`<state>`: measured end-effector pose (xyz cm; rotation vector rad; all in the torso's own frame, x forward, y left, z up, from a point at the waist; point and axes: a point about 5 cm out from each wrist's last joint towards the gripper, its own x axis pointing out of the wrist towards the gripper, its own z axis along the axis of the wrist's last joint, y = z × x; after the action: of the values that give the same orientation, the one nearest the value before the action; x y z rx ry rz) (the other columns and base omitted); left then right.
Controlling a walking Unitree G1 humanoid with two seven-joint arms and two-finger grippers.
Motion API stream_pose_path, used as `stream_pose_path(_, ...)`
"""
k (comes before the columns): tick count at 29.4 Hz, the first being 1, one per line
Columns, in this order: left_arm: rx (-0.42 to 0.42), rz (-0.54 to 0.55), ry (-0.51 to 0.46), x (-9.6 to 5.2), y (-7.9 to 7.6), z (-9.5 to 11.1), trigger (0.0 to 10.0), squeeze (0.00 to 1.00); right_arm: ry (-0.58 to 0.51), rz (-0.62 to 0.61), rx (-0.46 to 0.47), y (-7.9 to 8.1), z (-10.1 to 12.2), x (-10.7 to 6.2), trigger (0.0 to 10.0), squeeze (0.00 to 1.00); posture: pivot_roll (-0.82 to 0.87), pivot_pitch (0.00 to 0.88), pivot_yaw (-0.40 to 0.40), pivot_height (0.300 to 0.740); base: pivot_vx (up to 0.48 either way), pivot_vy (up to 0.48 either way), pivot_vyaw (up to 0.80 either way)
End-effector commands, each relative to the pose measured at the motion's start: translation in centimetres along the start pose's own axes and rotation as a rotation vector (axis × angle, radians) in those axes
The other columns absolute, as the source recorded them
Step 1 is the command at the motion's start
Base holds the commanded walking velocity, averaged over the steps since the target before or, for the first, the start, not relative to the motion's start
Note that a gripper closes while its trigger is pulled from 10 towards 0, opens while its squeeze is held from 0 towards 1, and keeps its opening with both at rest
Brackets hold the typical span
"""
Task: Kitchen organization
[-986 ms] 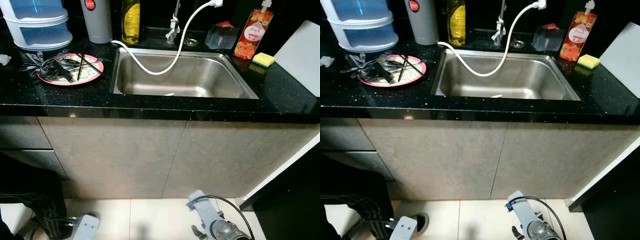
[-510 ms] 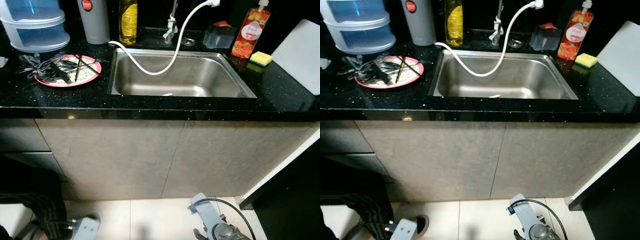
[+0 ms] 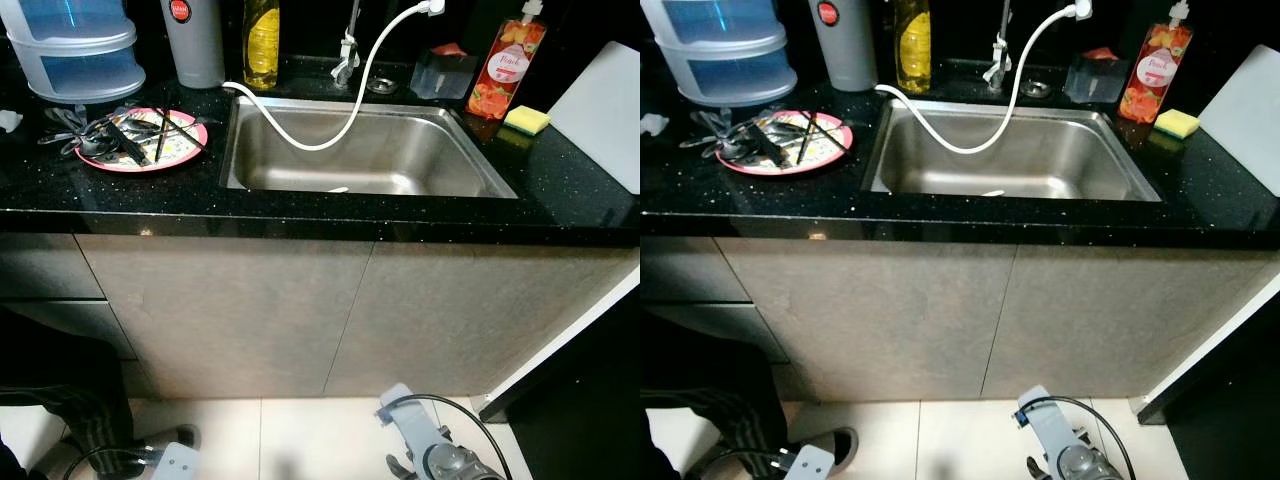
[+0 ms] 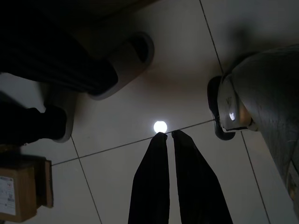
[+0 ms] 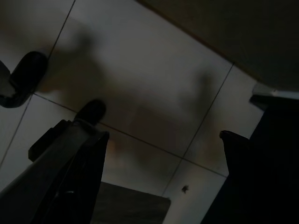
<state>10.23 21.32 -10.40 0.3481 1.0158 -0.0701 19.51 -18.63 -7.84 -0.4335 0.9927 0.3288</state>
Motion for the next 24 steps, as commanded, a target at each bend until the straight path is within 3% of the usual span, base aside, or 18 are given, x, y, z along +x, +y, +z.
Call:
stream_pose_path(1, -0.021, 0.012, -0.017, 0.2, 0.0, 0.6, 10.0, 0.00, 0.003, 0.015, -0.031, 0.3, 0.0, 0.0, 10.0, 0.00, 0.31, 0.000, -0.085, 0.740, 0.000, 0.000, 0.00)
stream_pose_path(8, 0.047, -0.028, 0.018, 0.0, -0.4, -0.2, 10.0, 0.00, -0.006, -0.010, 0.026, 0.1, 0.3, 0.1, 10.0, 0.00, 0.29, 0.000, -0.068, 0.740, 0.000, 0.000, 0.00)
stream_pose_path(12, -0.010, 0.005, 0.030, 0.0, 0.1, -0.2, 10.0, 0.00, 0.022, 0.010, -0.012, 0.5, -0.7, 0.0, 10.0, 0.00, 0.30, 0.000, -0.069, 0.740, 0.000, 0.000, 0.00)
stream_pose_path(16, 0.033, -0.017, 0.043, 0.1, -0.1, -0.3, 10.0, 0.00, 0.023, -0.005, 0.023, 0.5, -0.8, 0.0, 10.0, 0.00, 0.29, 0.000, -0.057, 0.740, 0.000, 0.000, 0.00)
stream_pose_path(21, 0.001, 0.007, 0.052, 0.0, 0.3, -0.6, 10.0, 0.00, 0.017, 0.020, -0.004, 1.0, -0.6, 0.0, 10.0, 0.00, 0.30, 0.000, -0.063, 0.740, 0.000, 0.000, 0.00)
stream_pose_path(24, 0.026, -0.009, 0.058, -0.1, 0.1, -0.8, 10.0, 0.00, 0.024, 0.000, 0.014, 0.8, -0.7, 0.0, 10.0, 0.00, 0.29, 0.000, -0.049, 0.740, 0.000, 0.000, 0.00)
